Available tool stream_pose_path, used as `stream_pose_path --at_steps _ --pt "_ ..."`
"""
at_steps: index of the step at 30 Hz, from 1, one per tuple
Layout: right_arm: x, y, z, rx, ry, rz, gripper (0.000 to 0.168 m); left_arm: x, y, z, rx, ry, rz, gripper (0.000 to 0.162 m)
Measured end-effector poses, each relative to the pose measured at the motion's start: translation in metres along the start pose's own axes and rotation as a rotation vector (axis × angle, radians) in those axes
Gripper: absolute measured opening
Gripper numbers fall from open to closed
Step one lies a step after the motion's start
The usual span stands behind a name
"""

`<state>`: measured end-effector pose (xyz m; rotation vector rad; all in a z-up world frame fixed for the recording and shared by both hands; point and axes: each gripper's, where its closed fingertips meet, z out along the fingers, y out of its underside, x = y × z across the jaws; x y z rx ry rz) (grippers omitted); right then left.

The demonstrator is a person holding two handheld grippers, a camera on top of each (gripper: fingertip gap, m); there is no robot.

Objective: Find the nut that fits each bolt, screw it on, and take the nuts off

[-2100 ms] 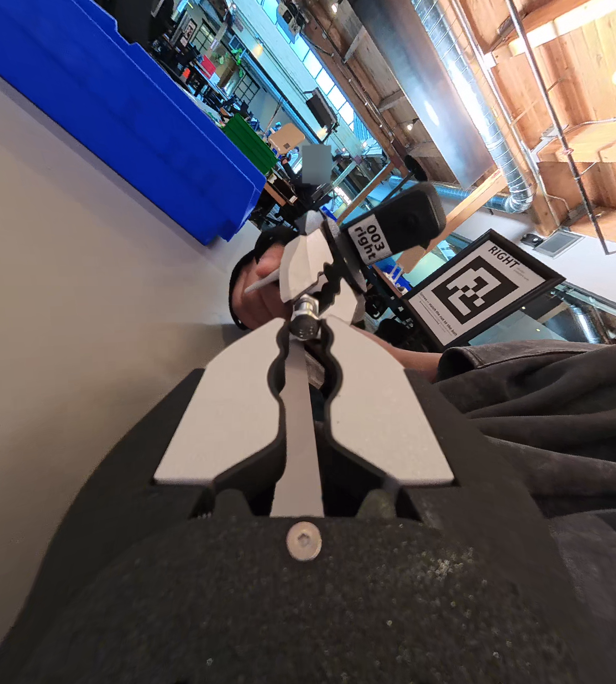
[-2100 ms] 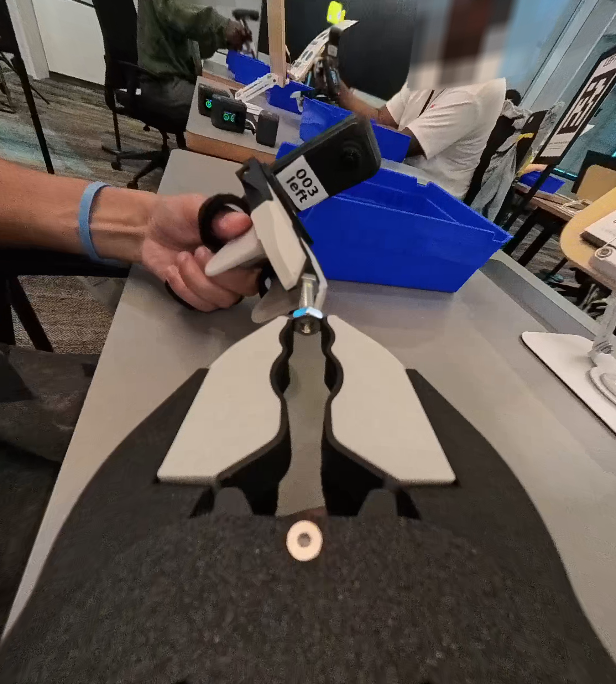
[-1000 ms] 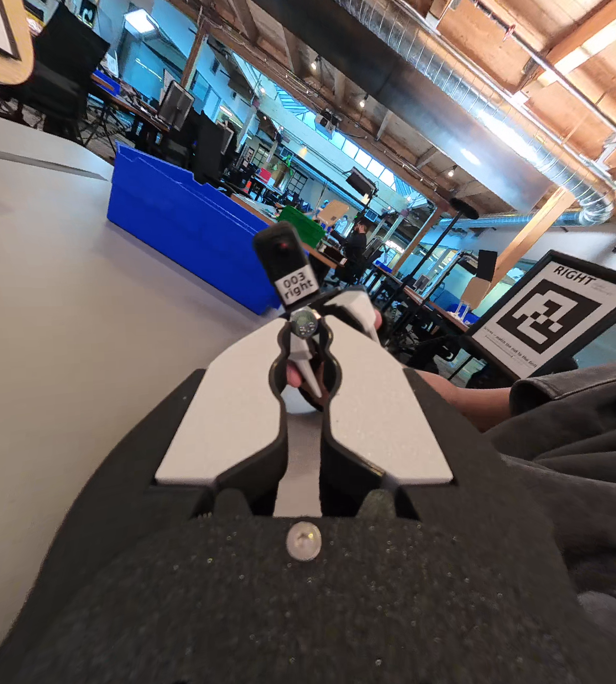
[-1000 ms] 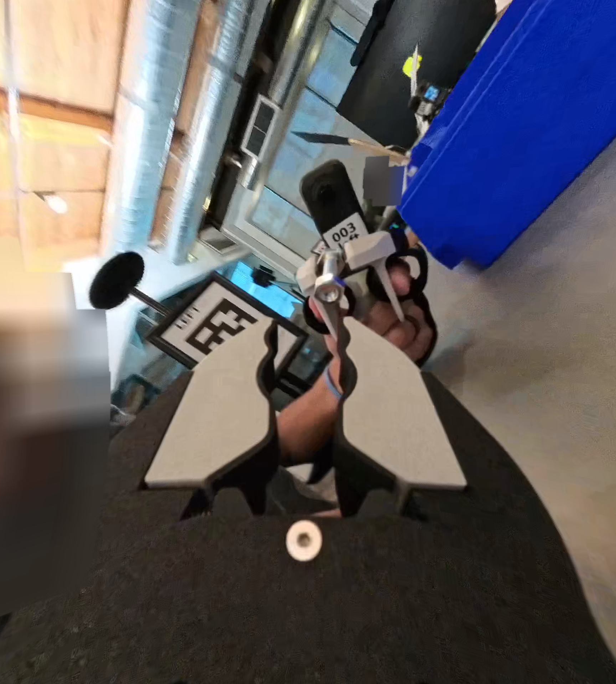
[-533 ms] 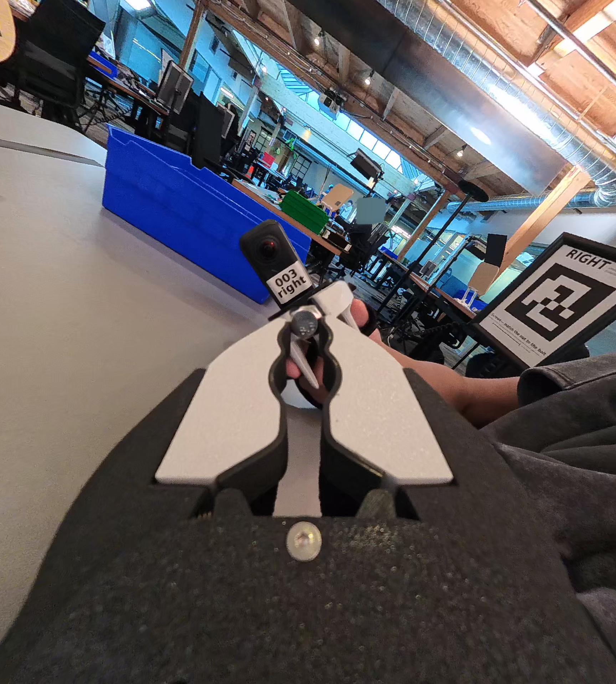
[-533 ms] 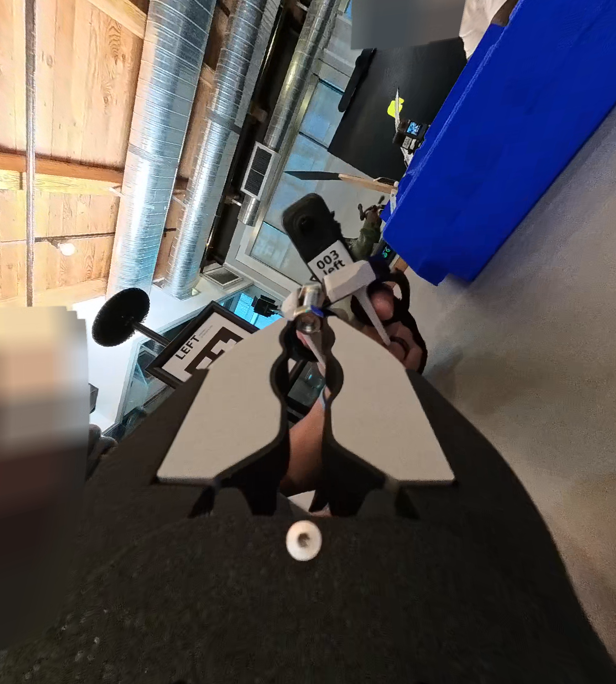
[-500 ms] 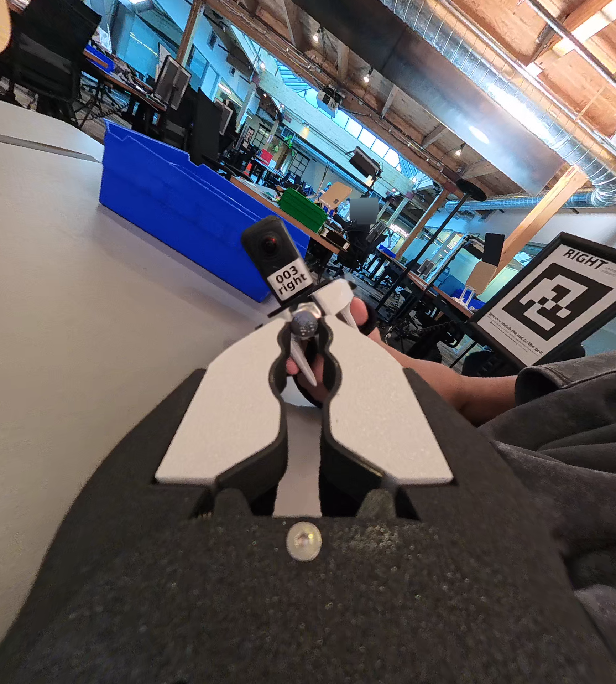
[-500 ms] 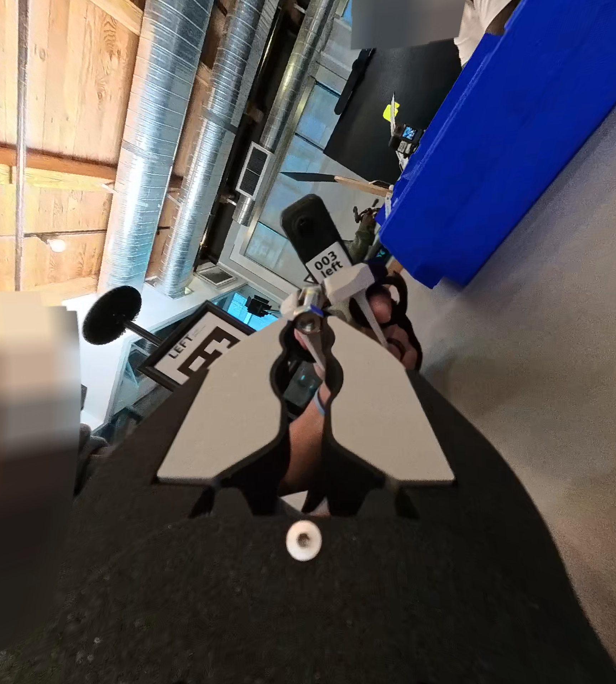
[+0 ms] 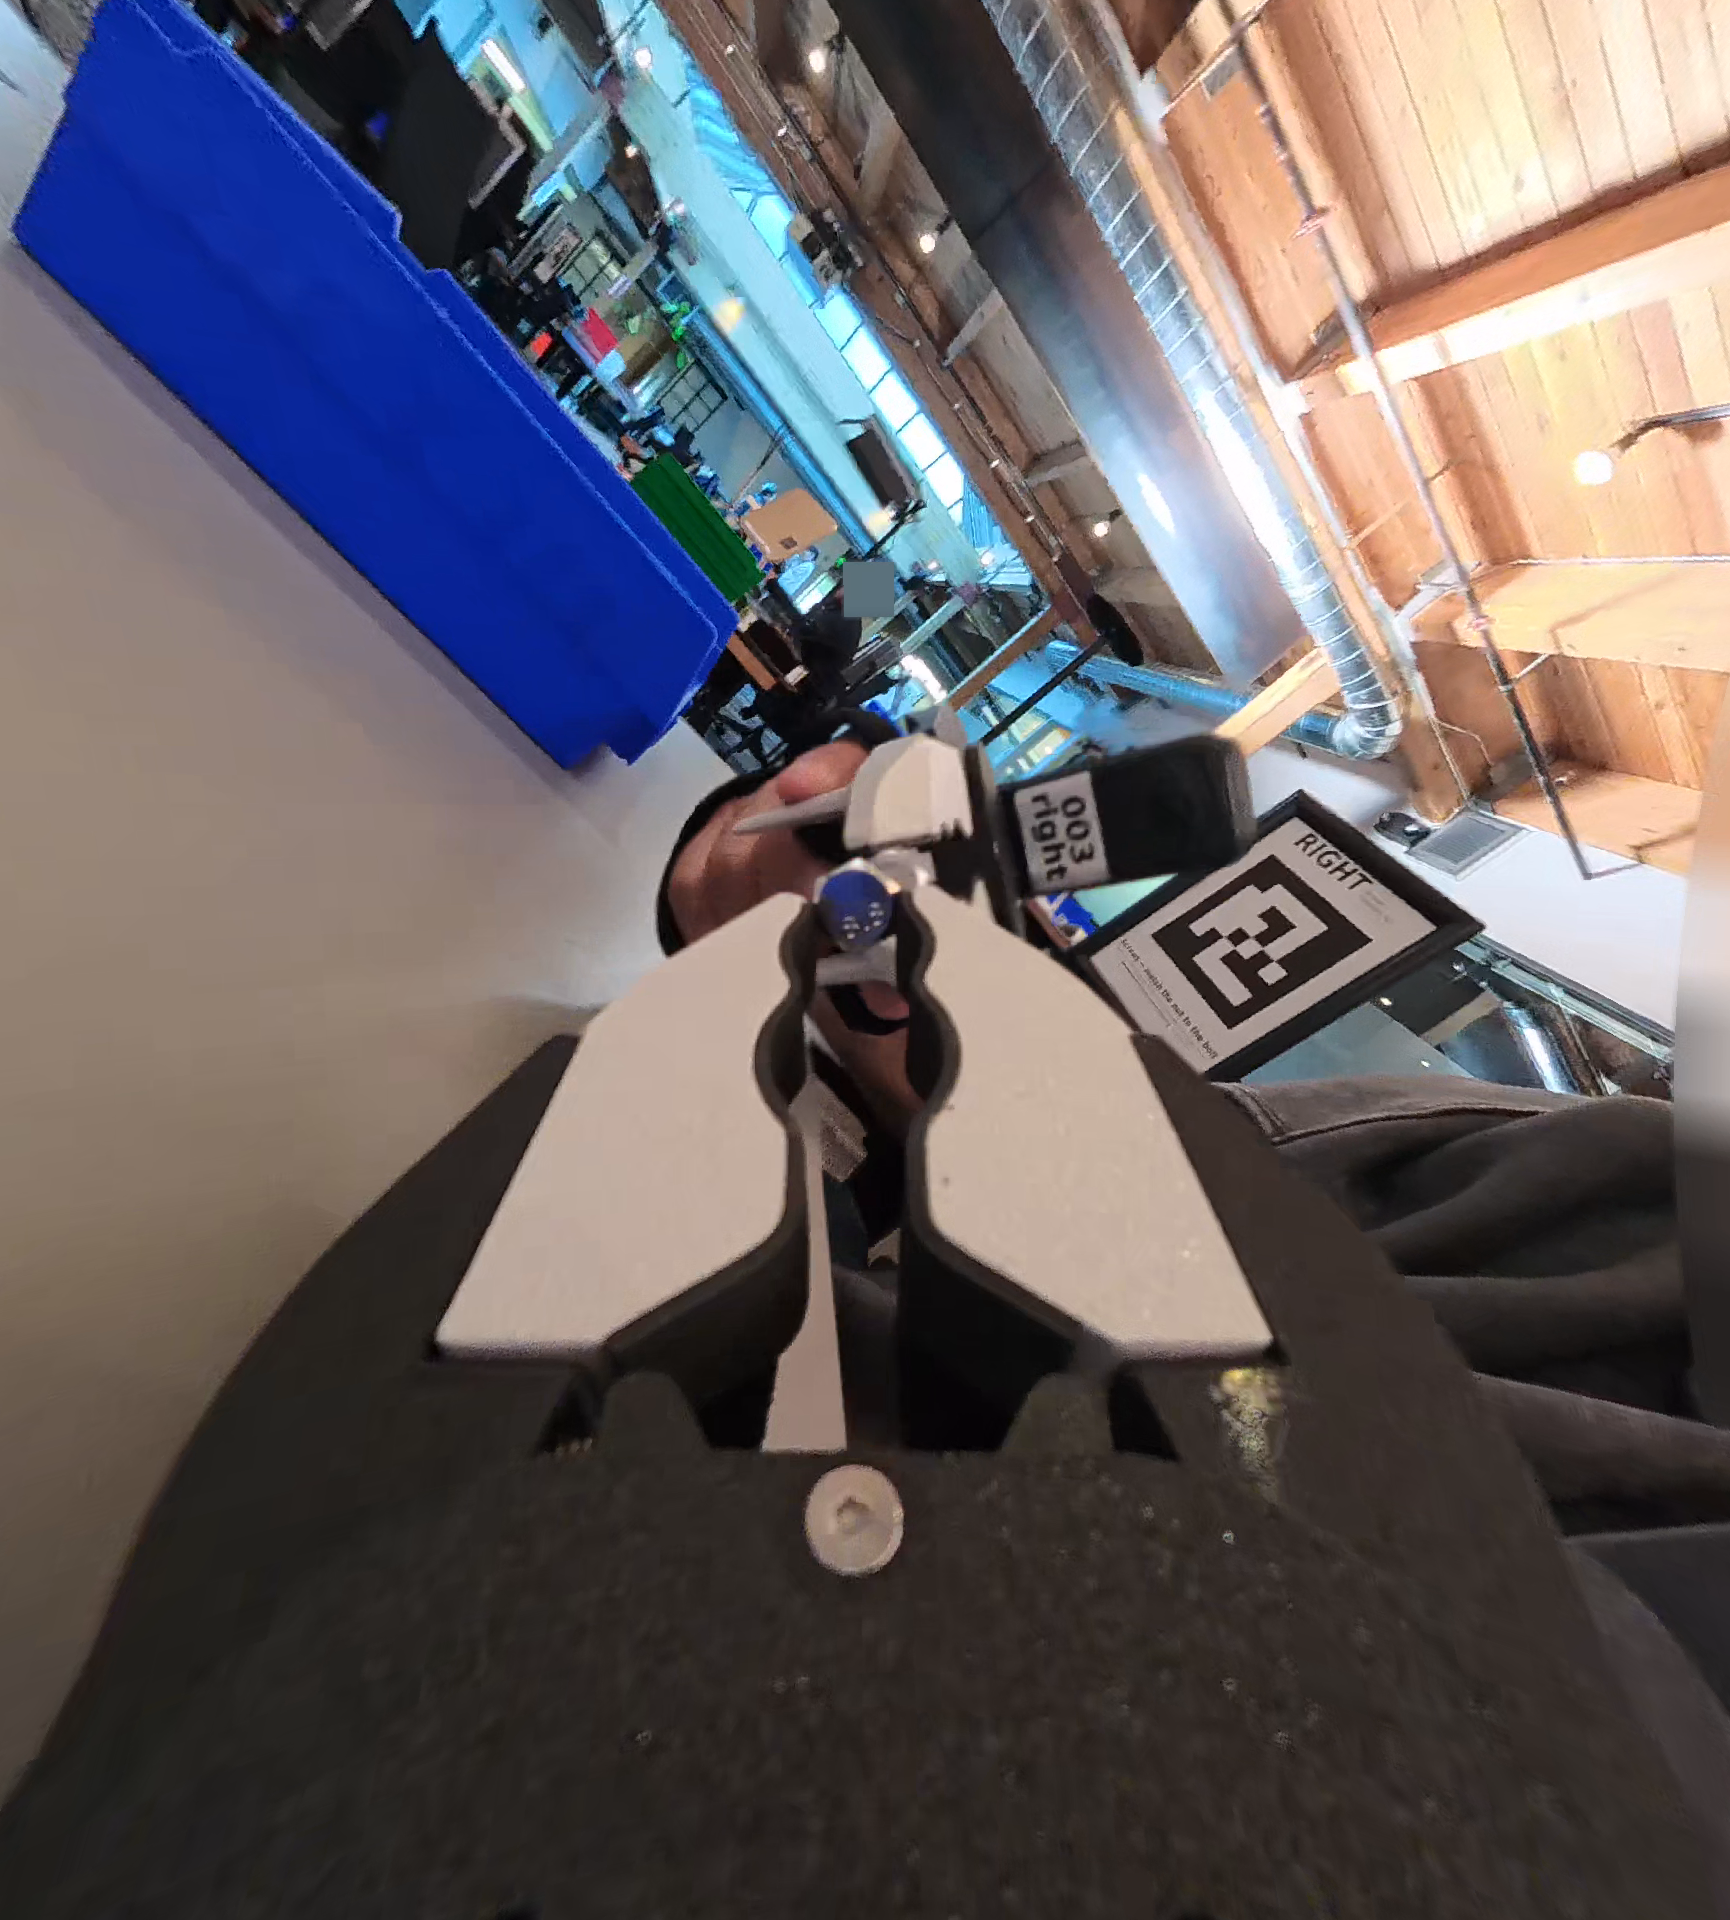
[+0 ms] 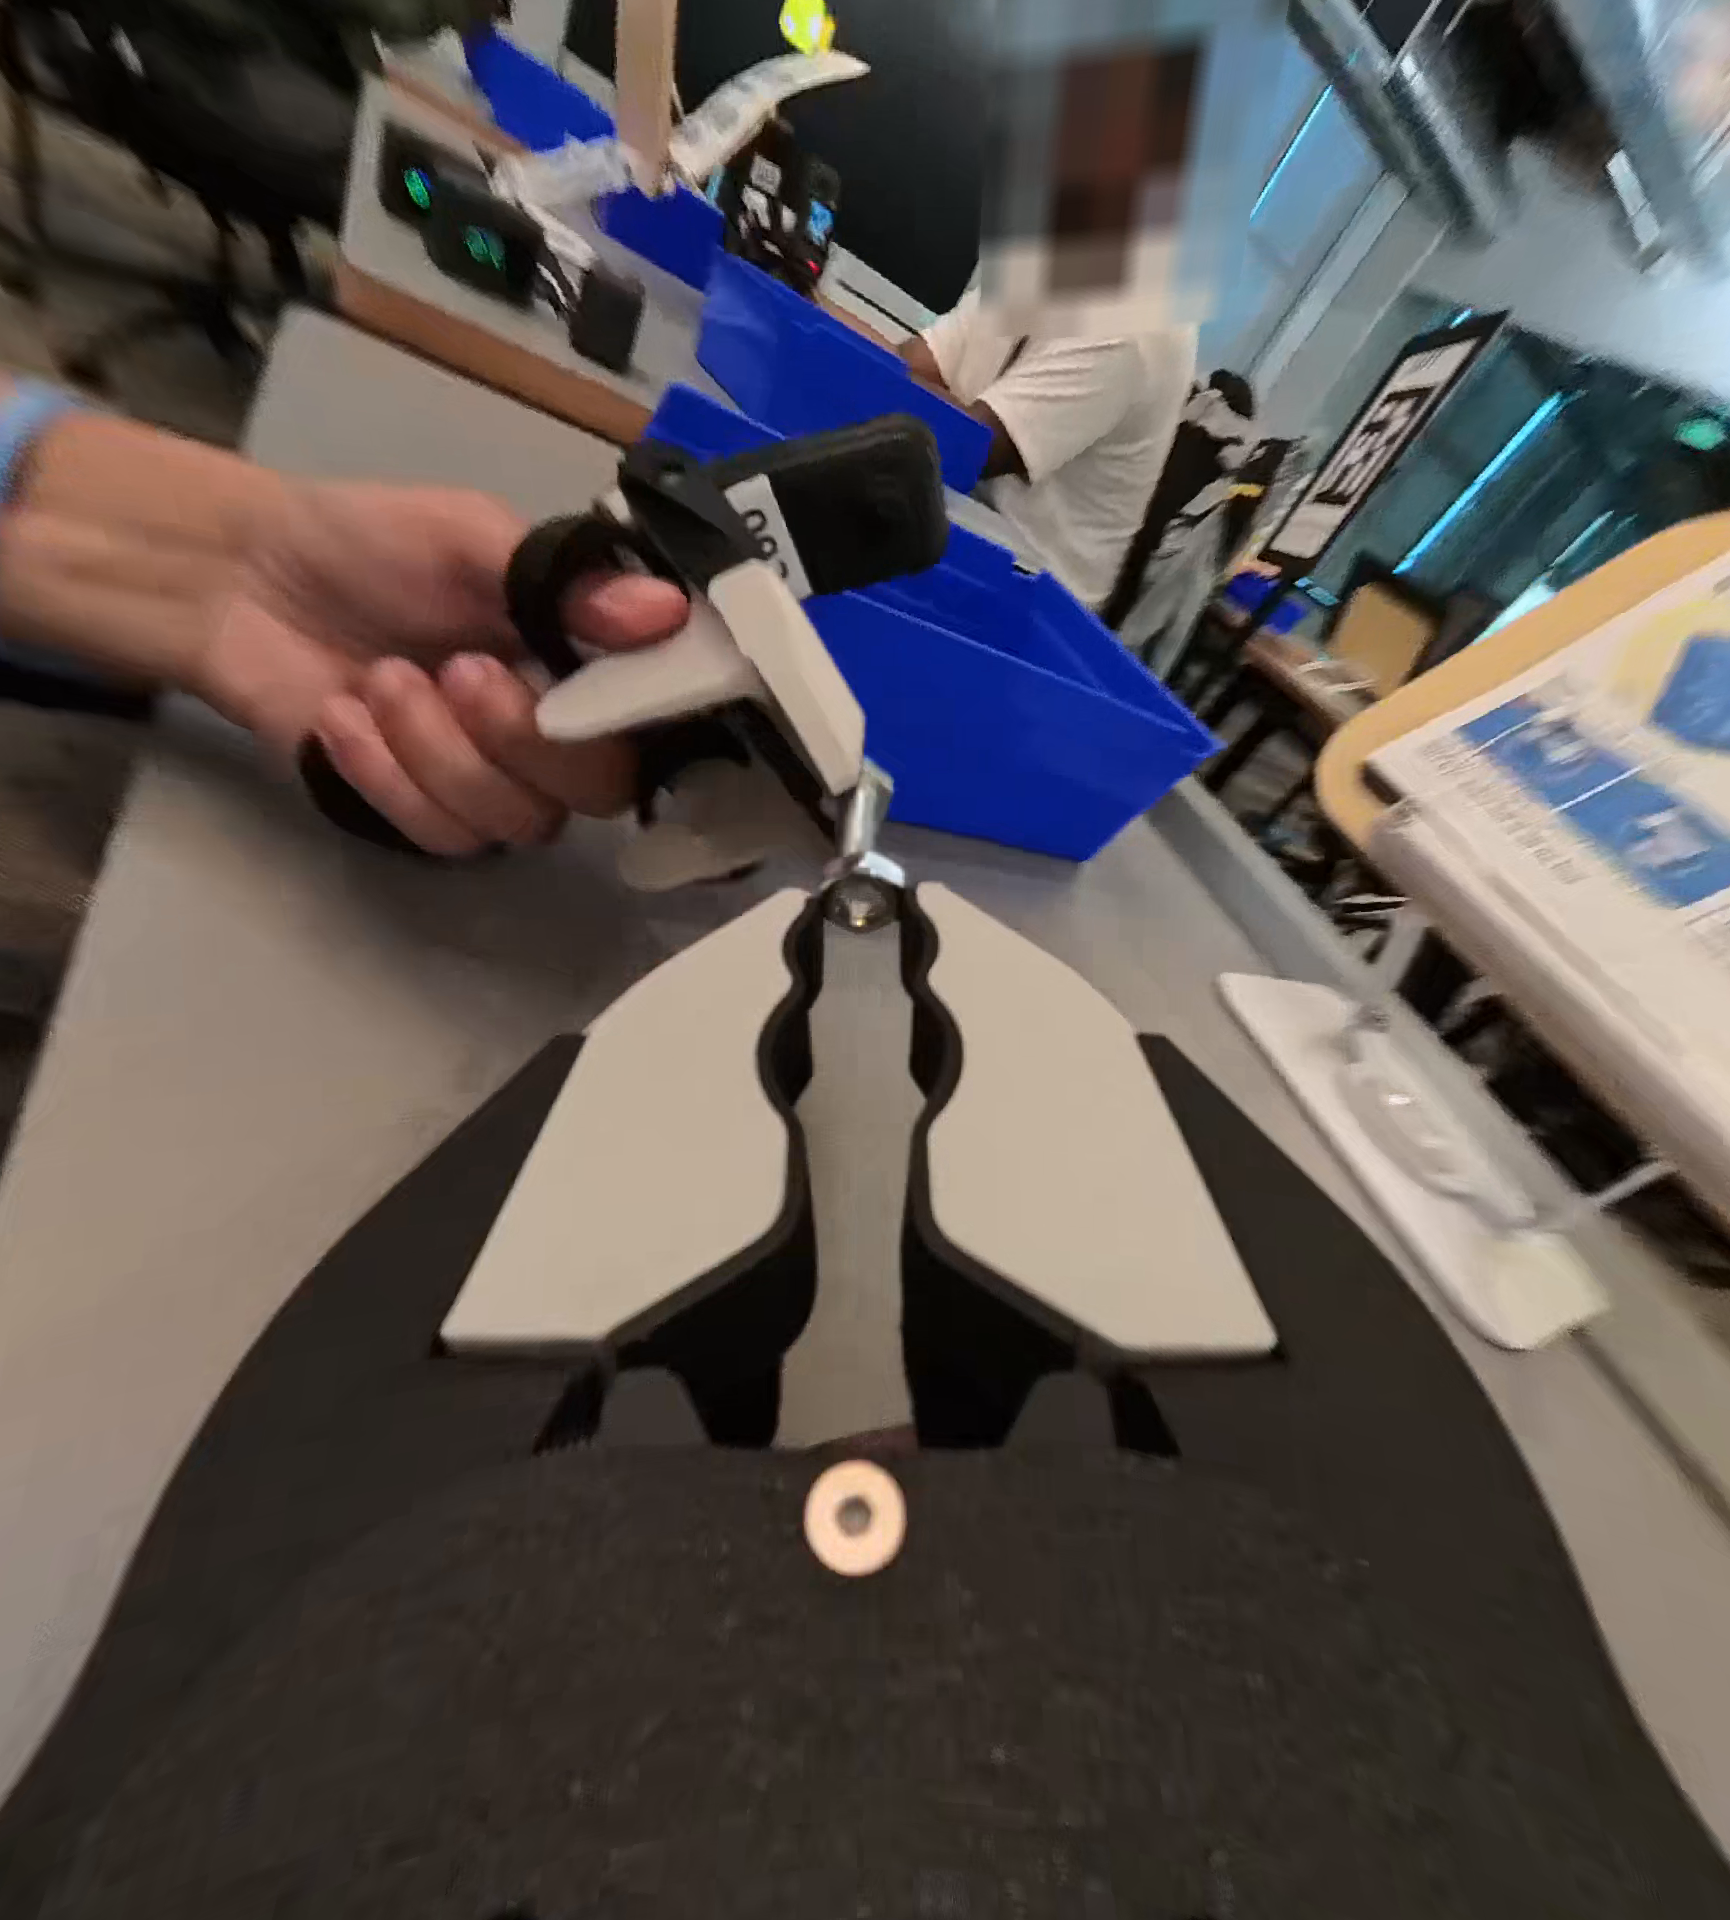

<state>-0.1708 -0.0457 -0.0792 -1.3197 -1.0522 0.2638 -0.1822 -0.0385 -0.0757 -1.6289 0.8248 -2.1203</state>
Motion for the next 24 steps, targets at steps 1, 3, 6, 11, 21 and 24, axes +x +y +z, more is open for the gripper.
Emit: stream_pose_path --at_steps 1,3,6,11,21,24 --pt "0.000 0.002 -0.001 -0.022 0.016 -0.062 0.014 0.002 -0.002 -0.001 0.010 0.011 0.006 0.014" --pt "0.002 0.009 -0.003 -0.066 0.033 -0.129 0.014 0.002 -0.003 -0.002 0.002 -0.012 0.045 0.014" --pt "0.011 0.016 -0.005 -0.060 0.033 -0.002 0.014 -0.002 -0.003 -0.003 -0.005 -0.098 0.179 0.014" --pt "0.025 0.044 -0.001 -0.135 0.051 0.269 0.014 -0.038 -0.009 -0.015 0.007 -0.459 0.379 0.014" --pt "0.053 0.000 -0.023 -0.097 0.090 0.355 0.014 -0.040 -0.005 -0.011 -0.037 -0.498 0.442 0.014" --pt "0.129 -0.047 -0.089 -0.090 0.302 0.298 0.014 -0.040 -0.003 -0.009 -0.053 -0.491 0.442 0.014"
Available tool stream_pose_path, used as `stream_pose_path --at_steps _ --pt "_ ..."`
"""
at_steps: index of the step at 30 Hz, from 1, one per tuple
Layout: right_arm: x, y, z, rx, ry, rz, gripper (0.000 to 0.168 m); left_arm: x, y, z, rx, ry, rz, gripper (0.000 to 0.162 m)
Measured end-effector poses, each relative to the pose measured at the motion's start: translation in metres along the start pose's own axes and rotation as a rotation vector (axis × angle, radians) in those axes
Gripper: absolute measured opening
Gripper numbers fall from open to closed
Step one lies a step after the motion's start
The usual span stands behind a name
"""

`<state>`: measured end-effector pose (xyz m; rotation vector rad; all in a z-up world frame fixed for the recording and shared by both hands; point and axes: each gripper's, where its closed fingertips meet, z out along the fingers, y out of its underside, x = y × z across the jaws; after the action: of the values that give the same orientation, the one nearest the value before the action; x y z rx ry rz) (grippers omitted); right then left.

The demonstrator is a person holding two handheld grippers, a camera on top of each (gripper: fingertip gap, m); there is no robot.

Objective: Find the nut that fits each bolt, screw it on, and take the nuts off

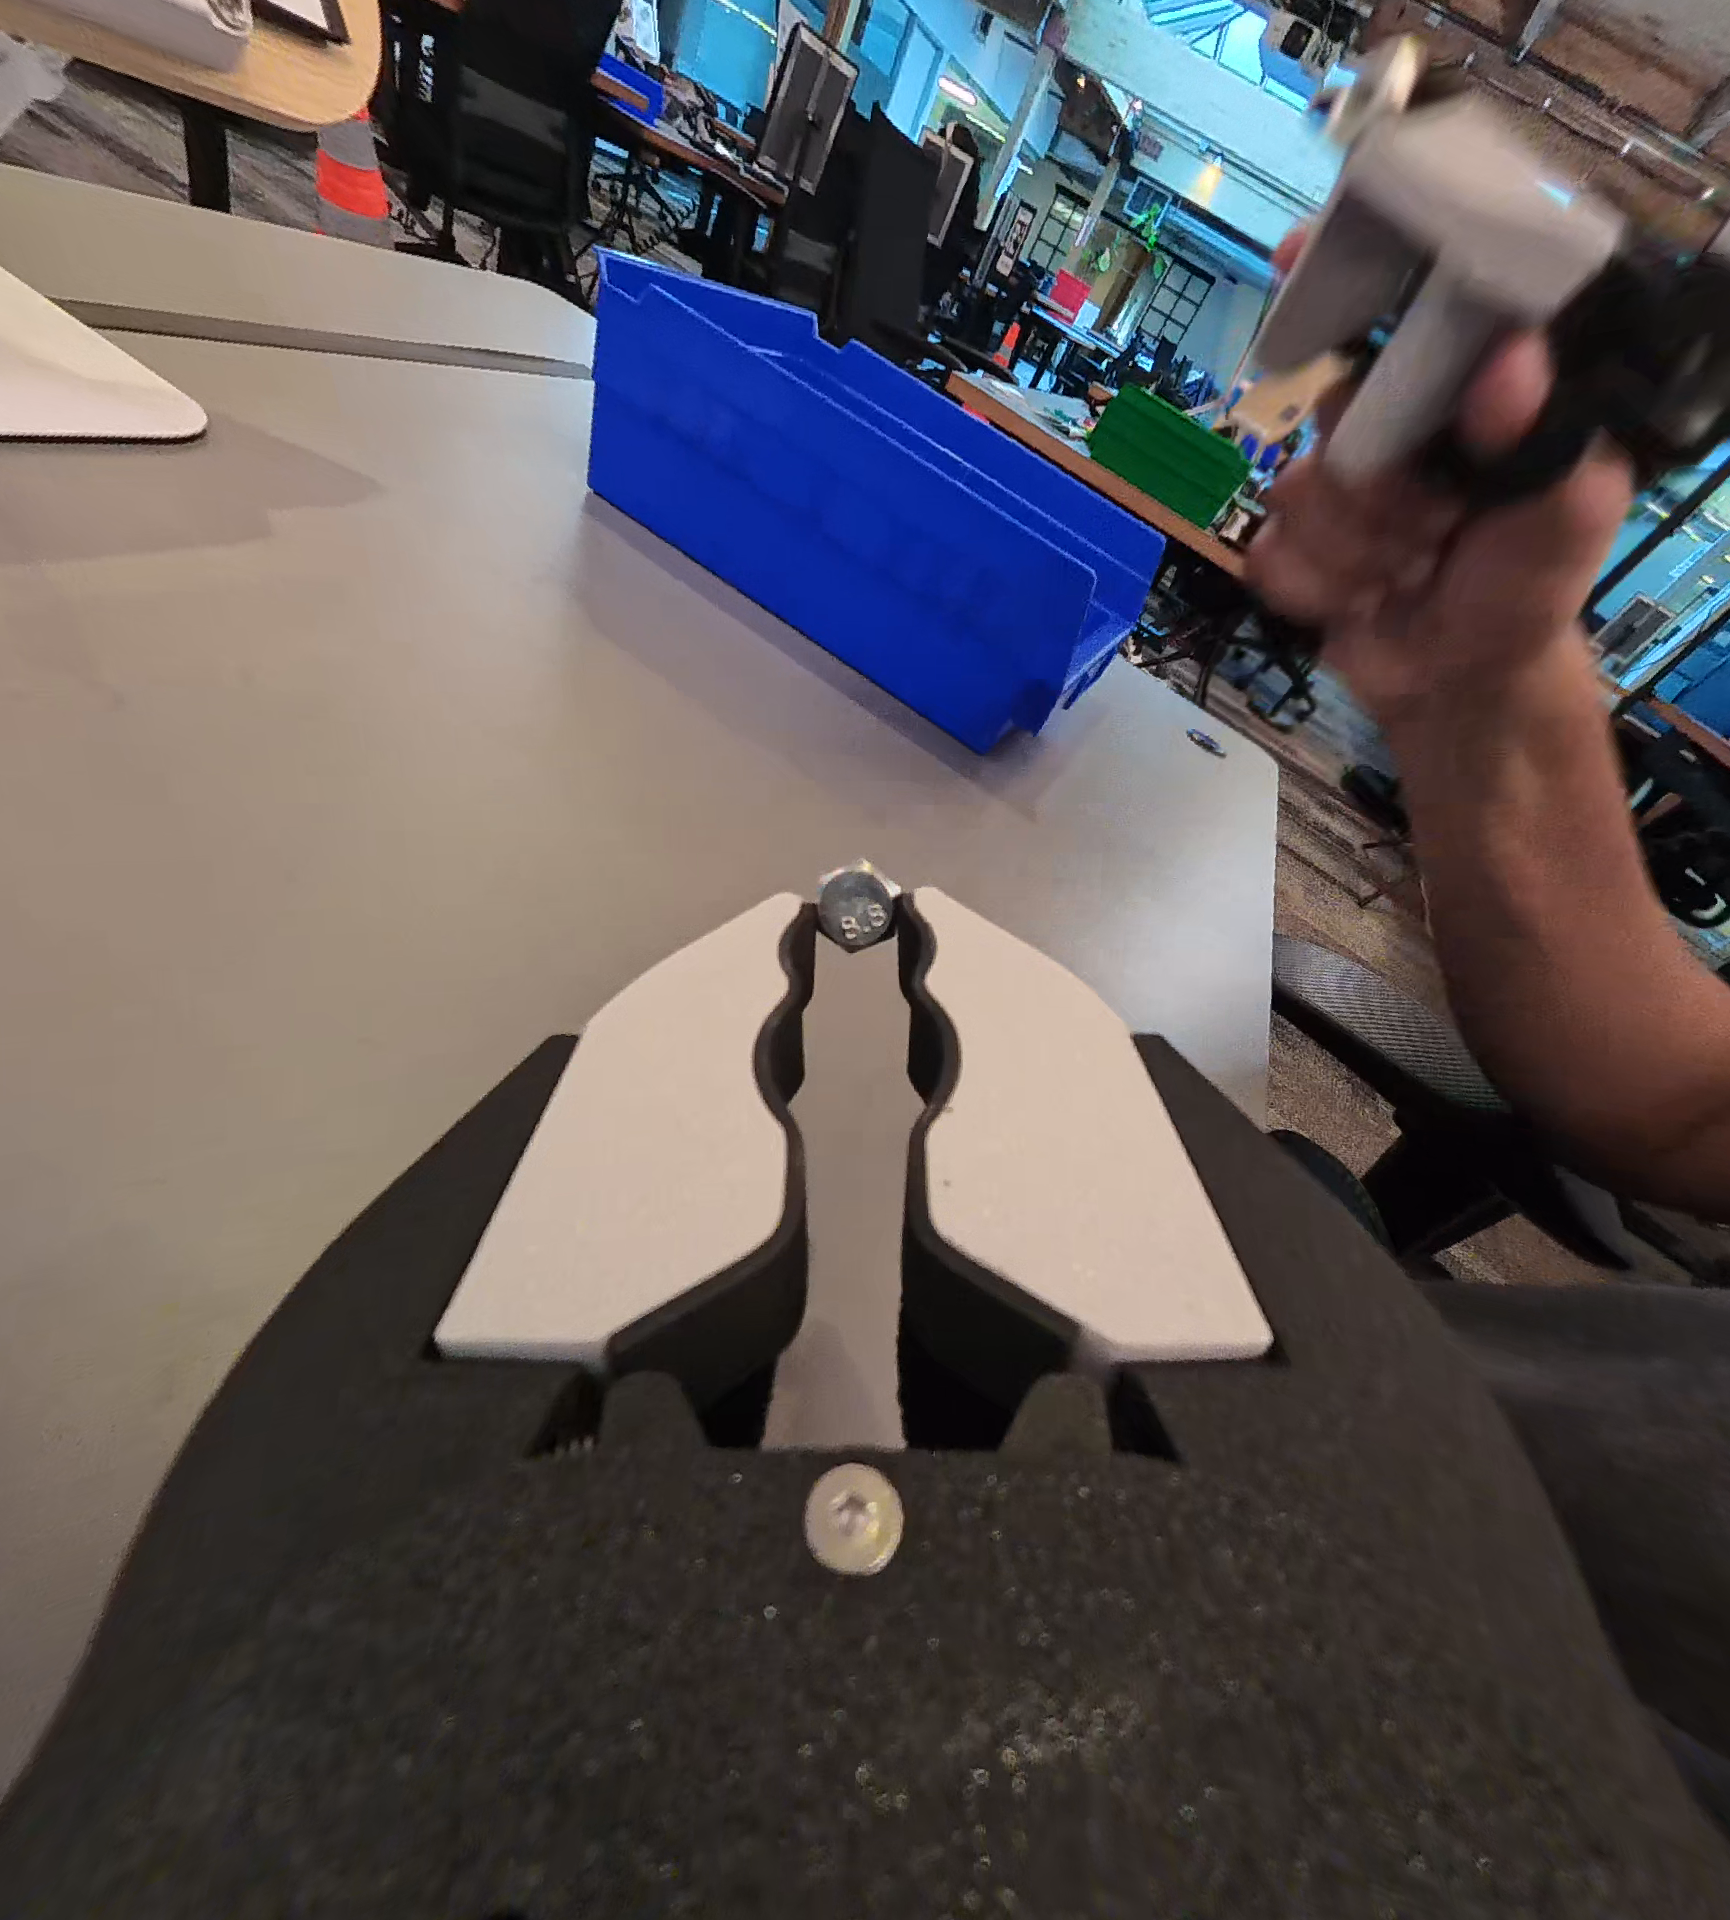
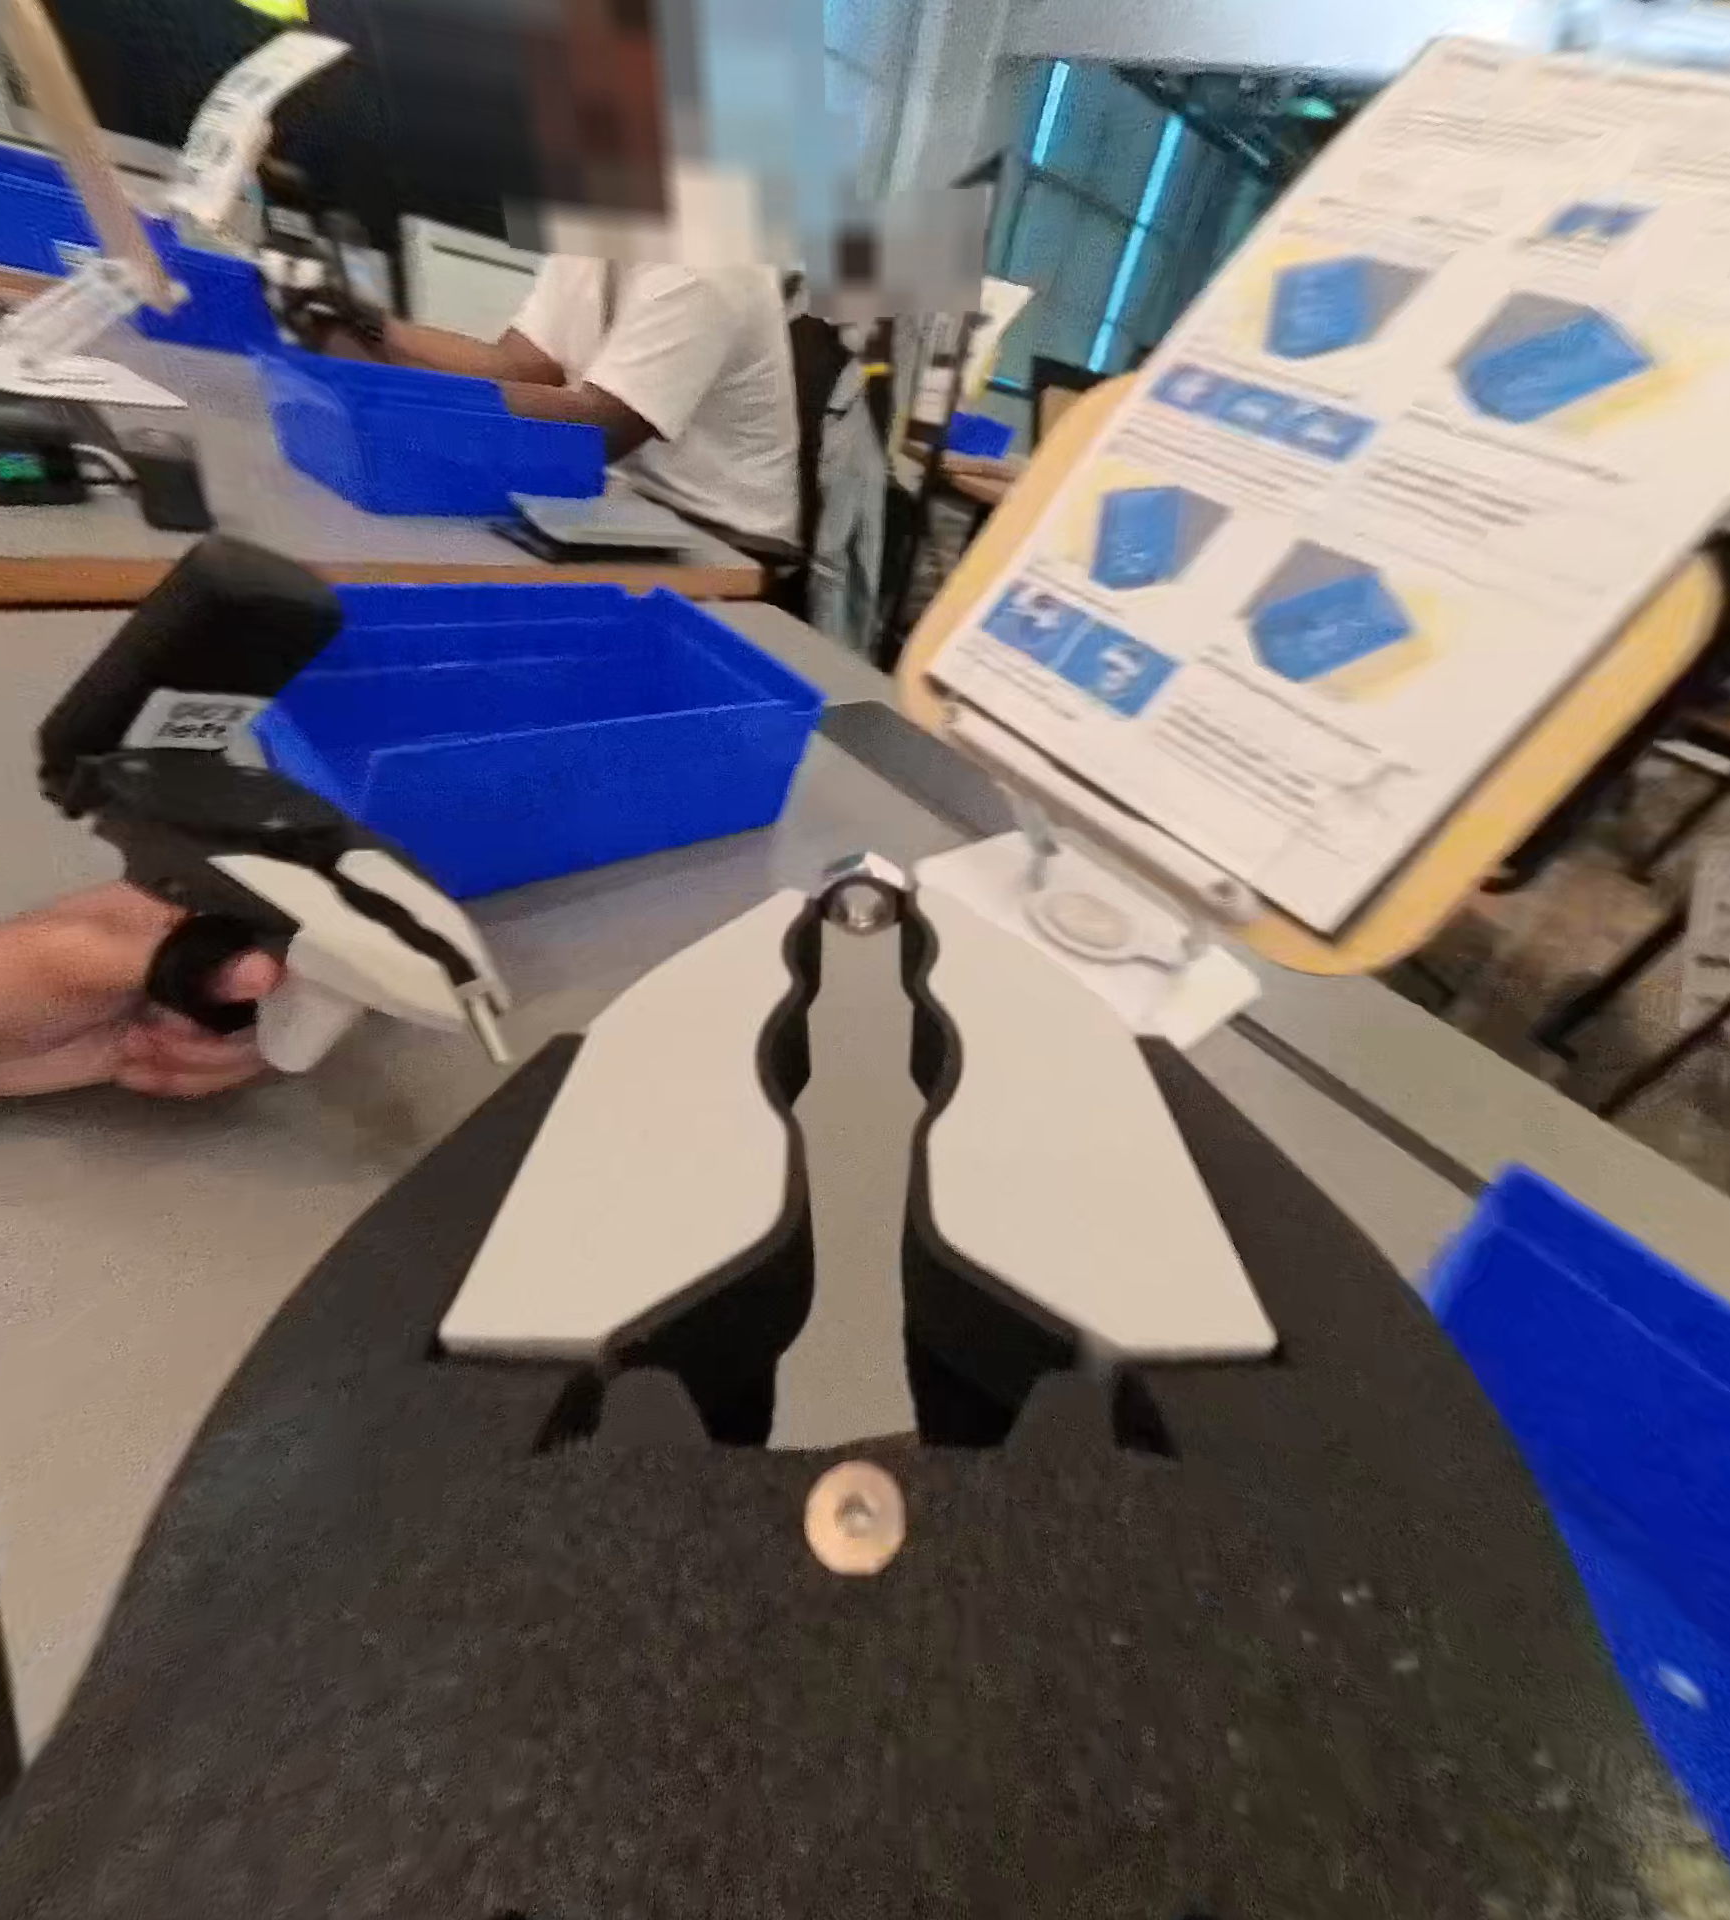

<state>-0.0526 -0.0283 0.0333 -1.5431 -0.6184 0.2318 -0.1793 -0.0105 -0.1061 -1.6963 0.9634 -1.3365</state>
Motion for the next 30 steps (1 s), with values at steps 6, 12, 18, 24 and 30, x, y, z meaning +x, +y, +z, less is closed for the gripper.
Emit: stream_pose_path --at_steps 6,12,18,24,30 --pt "0.160 0.124 -0.069 -0.747 0.141 0.256 0.015 -0.004 0.001 0.002 -0.015 -0.002 -0.041 0.014" --pt "0.156 0.250 -0.098 -1.363 -0.137 0.270 0.015 -0.006 0.002 0.003 -0.023 0.000 -0.056 0.014" --pt "0.153 0.275 -0.106 -1.508 -0.175 0.275 0.015 -0.003 0.004 0.003 -0.034 0.021 -0.052 0.014" --pt "0.158 0.260 -0.115 -1.460 -0.132 0.270 0.027 0.002 0.004 0.004 -0.039 0.041 -0.032 0.014" --pt "0.088 0.113 -0.055 -0.715 -0.083 0.064 0.031 0.007 0.004 0.003 -0.039 0.094 -0.047 0.014"
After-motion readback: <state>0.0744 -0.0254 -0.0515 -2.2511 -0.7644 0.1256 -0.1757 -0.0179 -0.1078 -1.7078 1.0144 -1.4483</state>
